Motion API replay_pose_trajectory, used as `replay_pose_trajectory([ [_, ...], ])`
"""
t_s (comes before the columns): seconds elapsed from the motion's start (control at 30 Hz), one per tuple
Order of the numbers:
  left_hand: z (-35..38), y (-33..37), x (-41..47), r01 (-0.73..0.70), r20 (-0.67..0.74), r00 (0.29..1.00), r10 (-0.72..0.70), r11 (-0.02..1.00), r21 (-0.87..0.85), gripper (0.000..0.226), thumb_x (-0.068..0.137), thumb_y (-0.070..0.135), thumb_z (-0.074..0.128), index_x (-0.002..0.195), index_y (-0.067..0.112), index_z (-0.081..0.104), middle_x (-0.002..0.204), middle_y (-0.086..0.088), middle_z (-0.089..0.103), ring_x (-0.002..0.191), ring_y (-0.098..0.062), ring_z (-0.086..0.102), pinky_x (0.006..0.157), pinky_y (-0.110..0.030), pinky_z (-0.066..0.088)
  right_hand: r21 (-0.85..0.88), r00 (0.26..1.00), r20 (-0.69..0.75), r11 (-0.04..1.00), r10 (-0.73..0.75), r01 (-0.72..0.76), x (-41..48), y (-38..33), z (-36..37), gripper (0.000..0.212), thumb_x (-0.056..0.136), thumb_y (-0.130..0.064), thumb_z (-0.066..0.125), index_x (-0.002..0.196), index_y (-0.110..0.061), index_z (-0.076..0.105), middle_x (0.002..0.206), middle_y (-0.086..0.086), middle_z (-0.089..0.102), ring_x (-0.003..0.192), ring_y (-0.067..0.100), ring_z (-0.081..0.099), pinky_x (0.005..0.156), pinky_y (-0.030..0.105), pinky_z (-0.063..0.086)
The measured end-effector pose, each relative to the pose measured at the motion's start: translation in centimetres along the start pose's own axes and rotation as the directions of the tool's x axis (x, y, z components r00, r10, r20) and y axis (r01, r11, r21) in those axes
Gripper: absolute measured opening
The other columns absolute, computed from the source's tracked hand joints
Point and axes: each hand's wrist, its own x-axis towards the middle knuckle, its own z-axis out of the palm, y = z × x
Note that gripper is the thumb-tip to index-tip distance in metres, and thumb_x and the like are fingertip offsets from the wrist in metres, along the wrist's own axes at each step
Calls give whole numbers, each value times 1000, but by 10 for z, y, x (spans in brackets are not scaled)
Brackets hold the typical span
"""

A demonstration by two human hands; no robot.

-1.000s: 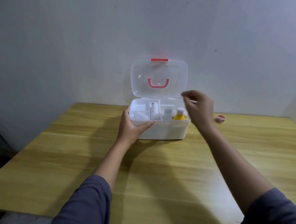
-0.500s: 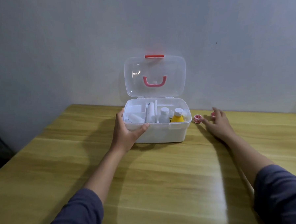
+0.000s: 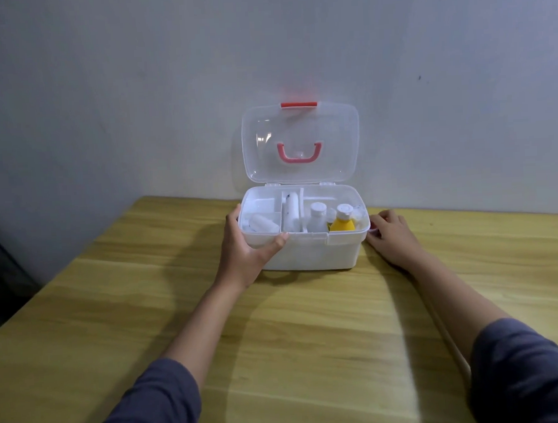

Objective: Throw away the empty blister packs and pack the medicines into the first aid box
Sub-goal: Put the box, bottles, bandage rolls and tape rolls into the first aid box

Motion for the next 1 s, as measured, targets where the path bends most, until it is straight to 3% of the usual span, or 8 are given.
replay_pose_trajectory([
  [0.13,0,3,-1,13,-1,1000,-13,1000,-2,107,53,54,79,141,18,30,134,7,41,126,-11,43,101,-23,37,27,1000,-8,999,29,-29,-11,4,-1,33,88,-34,56,116,-18,57,120,13,45,116,32,39,105,37,33],
  [0.23,0,5,-1,18,-3,1000,-18,1000,5,109,49,59,76,140,18,32,136,3,44,126,-14,45,103,-27,39,170,995,-59,983,85,-74,-18,2,-5,29,86,-30,60,112,-17,61,118,15,45,113,34,48,107,42,37],
  [0.33,-2,8,-2,31,14,999,-31,999,11,110,47,62,74,140,19,32,137,1,45,126,-14,46,103,-29,40,295,978,-159,952,133,-82,-18,-11,-22,25,87,-25,59,109,-12,63,107,11,44,112,31,49,100,32,38],
  [0.47,-2,9,-2,47,23,999,-47,999,10,104,56,51,83,141,20,31,139,1,44,128,-15,45,103,-29,40,353,952,-303,933,40,73,-6,-52,-61,25,86,-26,61,107,-11,63,110,13,46,105,22,52,94,27,40],
  [0.57,-2,7,-2,58,22,998,-58,998,6,102,58,49,82,141,20,31,139,1,45,128,-16,46,106,-34,42,351,940,-327,910,-101,220,-2,-105,-78,28,87,-25,61,112,-13,62,108,6,38,103,19,47,98,28,39],
  [0.7,-2,8,1,74,-17,997,-74,997,-14,93,64,32,88,140,17,35,133,0,47,120,-16,50,92,-24,45,279,934,-168,894,-315,352,5,-169,-64,34,85,-26,63,117,-12,60,116,15,44,111,27,48,101,30,38],
  [0.8,-2,11,2,77,-4,997,-77,997,-10,92,66,26,87,141,16,34,131,2,46,115,-13,49,78,-12,42,155,934,33,925,-356,347,15,-191,-35,39,85,-32,61,120,-13,58,124,17,43,114,30,45,106,37,37],
  [1.0,-4,12,0,95,40,995,-93,993,-70,103,62,33,87,145,18,28,137,8,42,122,-9,46,91,-23,44,-24,936,236,962,-260,273,36,-205,-14,40,86,-36,55,121,-17,57,124,16,45,122,30,36,98,36,35],
])
